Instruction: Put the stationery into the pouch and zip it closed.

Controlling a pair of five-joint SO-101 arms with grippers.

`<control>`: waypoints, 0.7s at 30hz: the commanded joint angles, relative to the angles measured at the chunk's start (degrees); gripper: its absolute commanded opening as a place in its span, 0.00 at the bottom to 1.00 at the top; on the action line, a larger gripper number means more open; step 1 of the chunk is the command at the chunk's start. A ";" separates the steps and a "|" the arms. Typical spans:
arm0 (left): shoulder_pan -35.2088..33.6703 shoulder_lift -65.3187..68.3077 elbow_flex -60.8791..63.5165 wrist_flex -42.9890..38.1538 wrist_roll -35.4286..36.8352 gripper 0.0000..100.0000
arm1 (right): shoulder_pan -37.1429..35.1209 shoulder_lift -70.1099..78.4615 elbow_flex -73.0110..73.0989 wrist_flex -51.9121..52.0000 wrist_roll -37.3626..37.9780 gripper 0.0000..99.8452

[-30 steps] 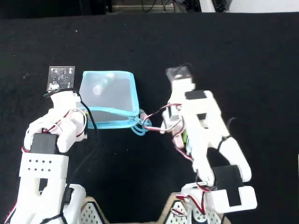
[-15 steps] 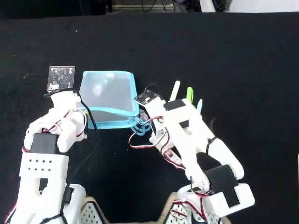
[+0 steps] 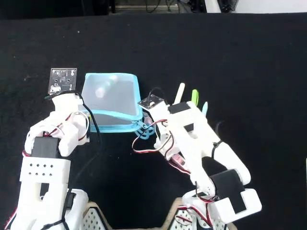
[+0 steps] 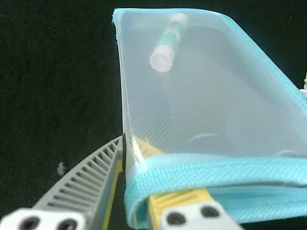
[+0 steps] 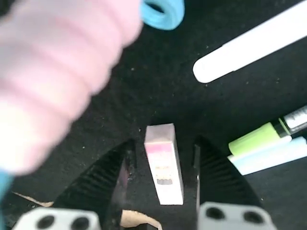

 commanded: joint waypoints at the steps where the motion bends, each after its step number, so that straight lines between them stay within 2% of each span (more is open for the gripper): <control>1: -0.40 0.00 -0.57 0.35 0.35 0.03 | -0.79 -2.59 -0.13 -1.49 0.26 0.18; 9: -0.40 0.00 -0.57 0.26 0.35 0.03 | -0.88 -1.80 2.24 -5.10 0.79 0.17; 15: -0.40 0.00 -0.57 0.26 0.35 0.03 | -0.62 5.41 -0.22 -5.10 5.45 0.17; 19: -0.48 0.00 -0.57 0.26 0.35 0.03 | 2.11 5.93 -4.09 -3.52 2.90 0.00; 21: -0.48 0.00 -0.57 0.26 0.35 0.03 | 3.96 3.74 -4.62 -2.99 0.35 0.02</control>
